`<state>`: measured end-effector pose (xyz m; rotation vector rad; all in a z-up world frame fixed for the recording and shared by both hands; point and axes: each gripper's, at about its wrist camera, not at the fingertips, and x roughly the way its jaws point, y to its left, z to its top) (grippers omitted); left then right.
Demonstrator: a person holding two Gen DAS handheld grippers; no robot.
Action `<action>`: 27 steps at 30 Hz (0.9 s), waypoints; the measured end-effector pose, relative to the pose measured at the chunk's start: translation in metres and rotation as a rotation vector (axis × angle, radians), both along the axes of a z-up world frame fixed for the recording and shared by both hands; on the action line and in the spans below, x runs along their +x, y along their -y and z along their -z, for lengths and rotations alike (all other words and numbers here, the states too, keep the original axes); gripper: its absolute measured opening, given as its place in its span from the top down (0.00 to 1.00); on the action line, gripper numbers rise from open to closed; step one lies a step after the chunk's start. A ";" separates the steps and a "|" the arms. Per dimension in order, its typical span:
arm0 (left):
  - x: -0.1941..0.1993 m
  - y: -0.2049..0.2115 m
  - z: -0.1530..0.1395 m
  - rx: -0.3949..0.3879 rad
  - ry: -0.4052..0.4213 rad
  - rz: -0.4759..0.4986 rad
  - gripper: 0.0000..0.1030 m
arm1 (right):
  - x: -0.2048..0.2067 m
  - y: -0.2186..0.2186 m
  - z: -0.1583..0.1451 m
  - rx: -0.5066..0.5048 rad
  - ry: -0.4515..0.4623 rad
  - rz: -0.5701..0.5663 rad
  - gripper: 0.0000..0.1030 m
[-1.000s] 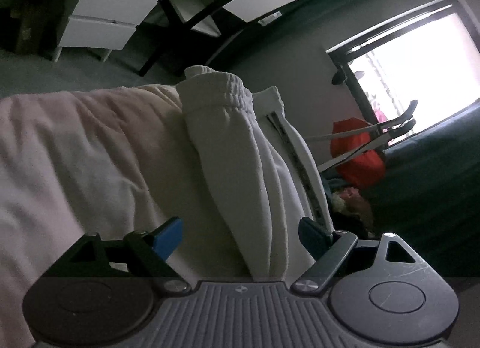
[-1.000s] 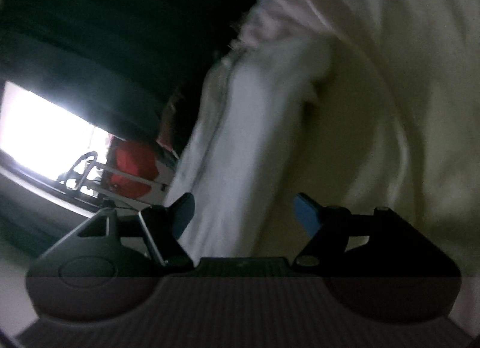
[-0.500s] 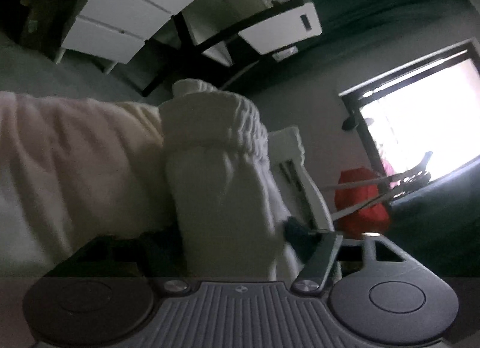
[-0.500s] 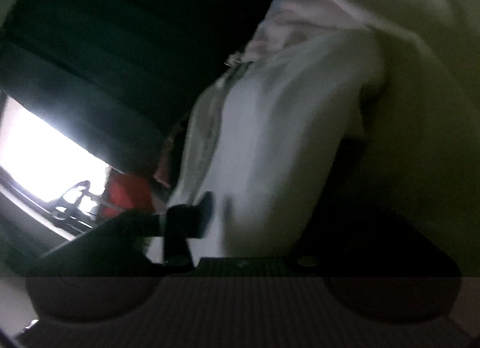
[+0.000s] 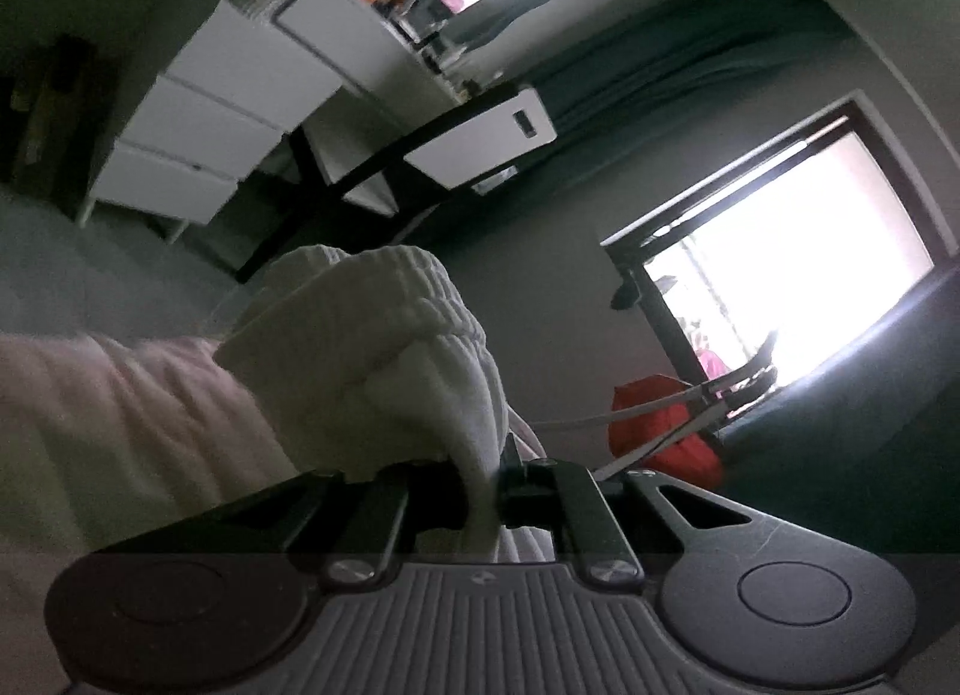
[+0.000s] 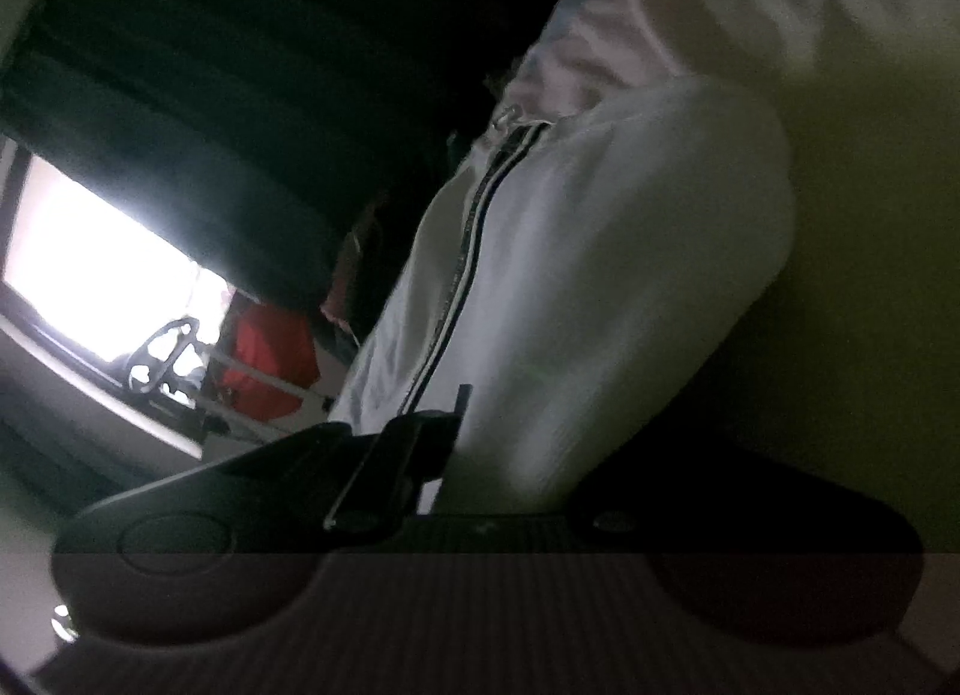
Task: Fold clothes
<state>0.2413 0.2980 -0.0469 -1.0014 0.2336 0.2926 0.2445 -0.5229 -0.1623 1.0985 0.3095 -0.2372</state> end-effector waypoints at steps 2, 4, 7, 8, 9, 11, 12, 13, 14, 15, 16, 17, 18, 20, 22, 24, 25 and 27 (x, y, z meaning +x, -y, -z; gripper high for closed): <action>-0.025 -0.005 -0.004 -0.022 -0.006 0.002 0.92 | -0.019 0.002 -0.006 0.031 -0.004 -0.001 0.88; -0.050 -0.012 -0.006 -0.035 -0.020 0.002 0.92 | -0.035 0.000 -0.013 0.047 0.001 -0.009 0.88; -0.086 -0.022 -0.008 -0.039 -0.054 0.004 0.92 | -0.062 -0.005 -0.024 0.072 -0.003 -0.020 0.88; -0.095 -0.026 -0.007 -0.043 -0.072 0.005 0.92 | -0.071 -0.007 -0.027 0.083 -0.007 -0.023 0.88; -0.103 -0.029 -0.006 -0.048 -0.090 0.006 0.92 | -0.081 -0.007 -0.028 0.104 -0.012 -0.022 0.88; -0.121 -0.037 -0.003 -0.056 -0.126 0.007 0.91 | -0.100 -0.009 -0.030 0.130 -0.022 -0.023 0.88; -0.129 -0.040 -0.002 -0.061 -0.144 0.008 0.91 | -0.106 -0.010 -0.030 0.135 -0.025 -0.029 0.88; -0.138 -0.044 -0.001 -0.065 -0.162 0.009 0.91 | -0.109 -0.011 -0.027 0.144 -0.035 -0.038 0.88; -0.147 -0.047 0.000 -0.069 -0.180 0.010 0.91 | -0.112 -0.011 -0.025 0.153 -0.045 -0.047 0.88; -0.155 -0.051 0.002 -0.074 -0.198 0.011 0.91 | -0.115 -0.012 -0.022 0.161 -0.055 -0.056 0.87; -0.164 -0.054 0.003 -0.078 -0.216 0.012 0.90 | -0.117 -0.013 -0.020 0.169 -0.068 -0.063 0.87; -0.168 -0.057 0.006 -0.095 -0.226 0.008 0.90 | -0.117 -0.013 -0.017 0.176 -0.092 -0.059 0.87; -0.170 -0.059 0.009 -0.102 -0.235 0.007 0.89 | -0.118 -0.013 -0.014 0.198 -0.093 -0.052 0.86; -0.171 -0.058 0.007 -0.072 -0.254 0.009 0.87 | -0.119 -0.013 -0.008 0.242 -0.093 -0.038 0.86; -0.174 -0.055 0.003 -0.034 -0.266 0.013 0.81 | -0.121 -0.011 -0.005 0.272 -0.089 -0.036 0.86; -0.176 -0.050 -0.001 0.000 -0.280 0.016 0.72 | -0.123 -0.009 -0.002 0.301 -0.085 -0.035 0.85; -0.176 -0.048 -0.003 0.008 -0.289 0.016 0.58 | -0.122 -0.009 -0.001 0.311 -0.079 -0.040 0.84; -0.175 -0.041 -0.009 0.040 -0.311 0.018 0.36 | -0.123 -0.006 0.003 0.335 -0.069 -0.051 0.75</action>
